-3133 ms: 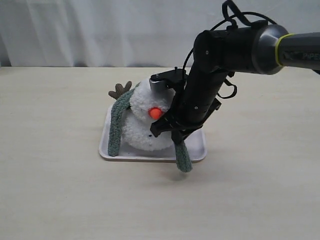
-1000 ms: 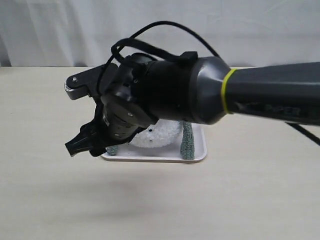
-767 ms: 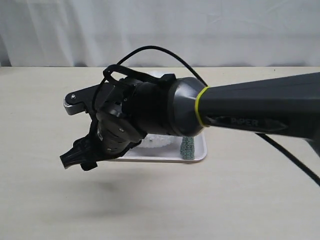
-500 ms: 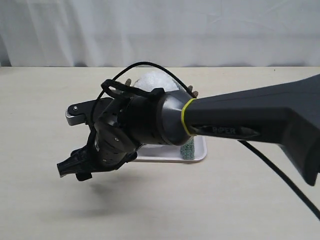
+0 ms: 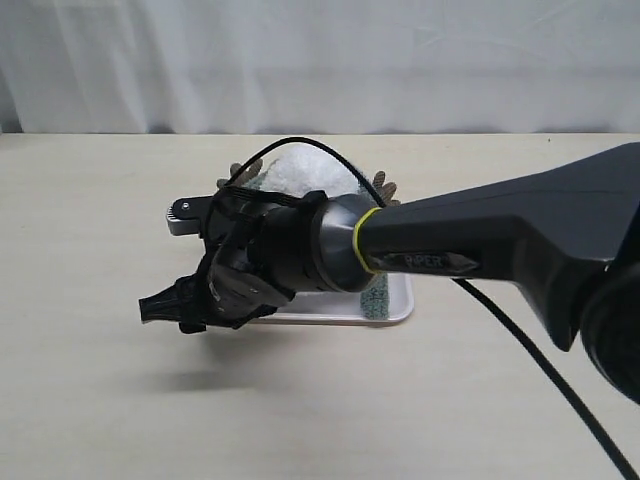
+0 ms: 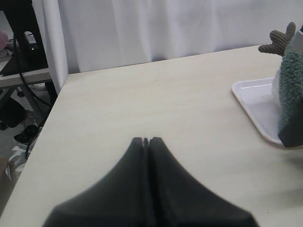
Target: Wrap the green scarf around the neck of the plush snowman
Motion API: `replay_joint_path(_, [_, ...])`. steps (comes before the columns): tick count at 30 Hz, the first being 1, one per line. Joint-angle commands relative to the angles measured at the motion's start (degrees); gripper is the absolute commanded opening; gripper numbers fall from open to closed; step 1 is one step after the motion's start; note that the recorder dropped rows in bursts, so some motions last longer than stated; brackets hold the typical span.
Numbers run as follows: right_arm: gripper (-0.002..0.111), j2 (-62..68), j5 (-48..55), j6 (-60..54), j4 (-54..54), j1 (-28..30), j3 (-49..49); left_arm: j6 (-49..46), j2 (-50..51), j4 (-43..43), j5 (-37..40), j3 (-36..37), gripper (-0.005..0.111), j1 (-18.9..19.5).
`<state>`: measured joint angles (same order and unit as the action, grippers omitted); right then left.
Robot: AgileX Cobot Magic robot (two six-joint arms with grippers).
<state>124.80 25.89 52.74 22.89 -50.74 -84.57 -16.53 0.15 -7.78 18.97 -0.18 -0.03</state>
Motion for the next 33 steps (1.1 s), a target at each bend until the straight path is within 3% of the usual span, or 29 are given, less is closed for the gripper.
replay_joint_path(1, [0.054,-1.0,-1.6,-1.2,2.2,-0.5,0.0,0.3,-0.1,-0.2,-0.5,0.2,0.0,-0.3])
replay_joint_path(6, [0.054,-5.0,1.7,2.1,7.9,-1.0,-1.8,0.3,-0.1,-0.2,-0.5,0.2,0.0,-0.3])
replay_joint_path(9, [0.054,-4.2,3.1,2.5,5.7,-1.0,-1.5,0.3,-0.1,-0.2,-0.5,0.2,0.0,-0.3])
replay_joint_path(14, [0.054,-1.1,2.8,3.4,5.9,-0.7,-1.2,0.3,-0.1,-0.2,-0.5,0.2,0.0,-0.3])
replay_joint_path(19, [0.054,1.0,2.7,14.4,13.9,-0.4,-1.2,0.3,-0.1,-0.2,-0.5,0.2,0.0,-0.3])
replay_joint_path(26, [0.054,3.0,-6.2,18.8,15.8,-0.4,-1.2,0.3,-0.1,-0.2,-0.5,0.2,0.0,-0.3])
replay_joint_path(33, [0.054,4.0,-1.8,20.5,17.0,1.3,-1.7,0.3,-0.1,-0.2,-0.5,0.2,0.0,-0.3])
